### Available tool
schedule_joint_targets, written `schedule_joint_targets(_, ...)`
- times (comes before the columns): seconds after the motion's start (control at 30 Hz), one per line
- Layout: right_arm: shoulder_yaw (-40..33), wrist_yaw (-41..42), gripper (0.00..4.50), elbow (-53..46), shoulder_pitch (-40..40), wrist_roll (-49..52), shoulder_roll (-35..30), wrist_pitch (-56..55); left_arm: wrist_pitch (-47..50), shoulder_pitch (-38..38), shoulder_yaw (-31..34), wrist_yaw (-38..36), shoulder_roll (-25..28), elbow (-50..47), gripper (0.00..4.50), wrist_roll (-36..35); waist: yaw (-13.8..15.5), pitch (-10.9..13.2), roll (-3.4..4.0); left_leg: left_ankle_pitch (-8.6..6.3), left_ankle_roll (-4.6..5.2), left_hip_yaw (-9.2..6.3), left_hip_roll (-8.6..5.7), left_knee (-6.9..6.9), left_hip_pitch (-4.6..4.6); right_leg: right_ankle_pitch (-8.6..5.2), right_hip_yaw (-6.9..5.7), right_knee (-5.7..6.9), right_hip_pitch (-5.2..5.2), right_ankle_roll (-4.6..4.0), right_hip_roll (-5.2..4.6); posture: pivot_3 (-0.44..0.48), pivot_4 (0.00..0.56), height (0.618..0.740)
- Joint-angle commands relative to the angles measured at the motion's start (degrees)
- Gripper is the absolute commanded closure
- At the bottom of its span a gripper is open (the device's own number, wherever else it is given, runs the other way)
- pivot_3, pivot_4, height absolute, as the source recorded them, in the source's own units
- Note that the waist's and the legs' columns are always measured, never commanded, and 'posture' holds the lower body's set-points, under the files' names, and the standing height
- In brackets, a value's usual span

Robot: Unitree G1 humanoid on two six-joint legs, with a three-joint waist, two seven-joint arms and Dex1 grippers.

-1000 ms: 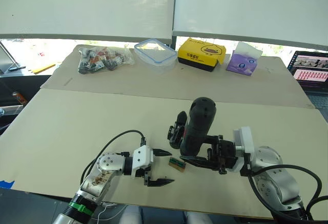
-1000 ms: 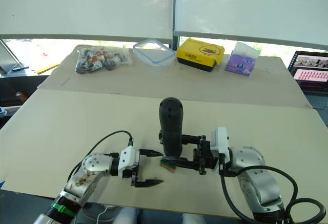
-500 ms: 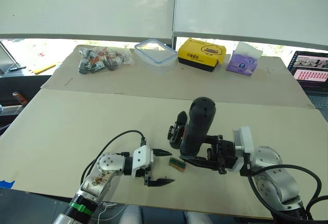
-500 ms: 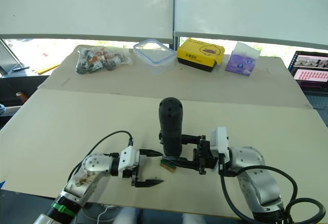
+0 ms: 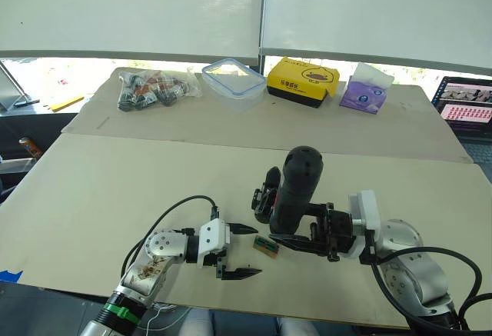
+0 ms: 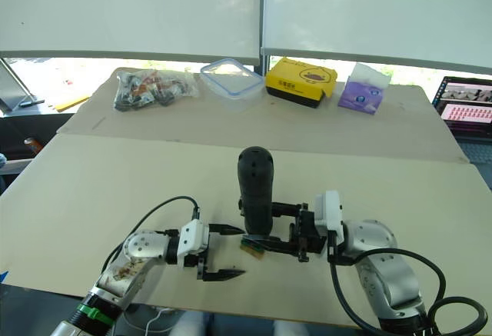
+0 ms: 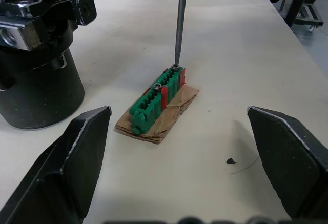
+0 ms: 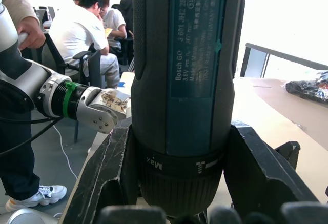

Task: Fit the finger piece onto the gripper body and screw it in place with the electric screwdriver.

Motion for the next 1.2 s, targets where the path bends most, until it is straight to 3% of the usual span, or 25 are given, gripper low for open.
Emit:
schedule_joint_targets(0.03, -0.32, 0.03, 2.59, -1.2, -0.24, 0.91, -0.24, -1.65, 1.15, 1.82, -1.99, 0.08, 0.11, 2.33, 0.0, 1.46, 0.0, 0.0, 0.0, 0.0, 0.0, 0.0, 0.0, 0.0, 0.0, 0.0, 0.0, 0.0, 0.0, 0.0, 0.0, 0.0, 0.15, 0.74)
schedule_joint_targets(1.2, 0.83, 0.23, 2.59, -0.77, 0.2, 1.08, -1.49, -0.66, 3.17, 2.64, -3.16, 1.82, -0.62, -0.47, 0.0, 2.17, 0.1, -0.04, 0.03, 0.0, -0.01, 0.01, 0.0, -0.01, 0.0, -0.01, 0.0, -0.08, 0.02, -0.01, -0.01, 0.0, 0.15, 0.74)
